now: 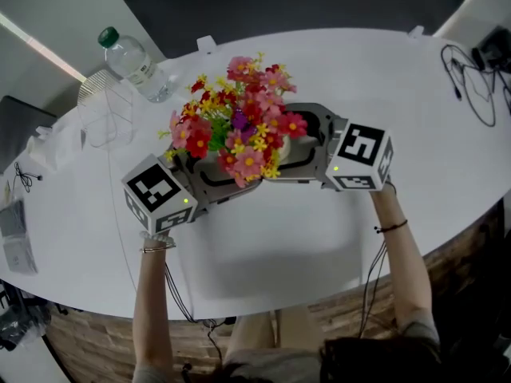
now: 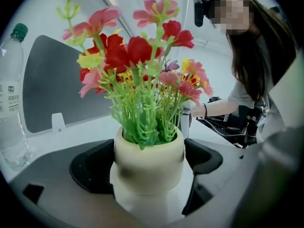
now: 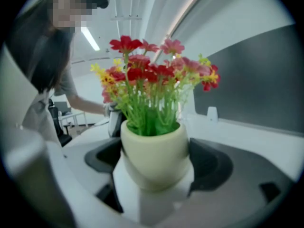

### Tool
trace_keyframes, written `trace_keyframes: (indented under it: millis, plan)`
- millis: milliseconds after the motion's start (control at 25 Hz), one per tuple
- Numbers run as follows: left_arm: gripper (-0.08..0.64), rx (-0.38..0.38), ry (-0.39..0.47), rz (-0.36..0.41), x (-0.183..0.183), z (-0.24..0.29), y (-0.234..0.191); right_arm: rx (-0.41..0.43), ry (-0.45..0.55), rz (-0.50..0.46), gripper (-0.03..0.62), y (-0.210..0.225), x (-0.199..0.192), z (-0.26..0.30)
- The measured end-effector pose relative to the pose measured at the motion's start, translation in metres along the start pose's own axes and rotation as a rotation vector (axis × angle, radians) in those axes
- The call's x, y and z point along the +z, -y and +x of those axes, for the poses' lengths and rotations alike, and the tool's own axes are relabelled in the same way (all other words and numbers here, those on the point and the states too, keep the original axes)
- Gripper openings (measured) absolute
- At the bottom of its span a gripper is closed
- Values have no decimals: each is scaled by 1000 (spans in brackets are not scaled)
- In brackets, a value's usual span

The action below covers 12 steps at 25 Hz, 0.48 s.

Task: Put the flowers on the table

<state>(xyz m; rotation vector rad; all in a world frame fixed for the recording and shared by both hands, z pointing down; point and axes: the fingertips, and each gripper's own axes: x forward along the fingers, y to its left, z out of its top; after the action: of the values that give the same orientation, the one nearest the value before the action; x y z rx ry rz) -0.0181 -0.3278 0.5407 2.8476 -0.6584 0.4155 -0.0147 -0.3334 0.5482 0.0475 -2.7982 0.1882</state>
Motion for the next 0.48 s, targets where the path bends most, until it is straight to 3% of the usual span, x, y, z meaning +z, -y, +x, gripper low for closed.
trace_keyframes:
  millis: [480]
  plan:
    - [460, 41, -18, 55, -6, -3, 1, -58, -47, -44, 457, -1, -5, 2]
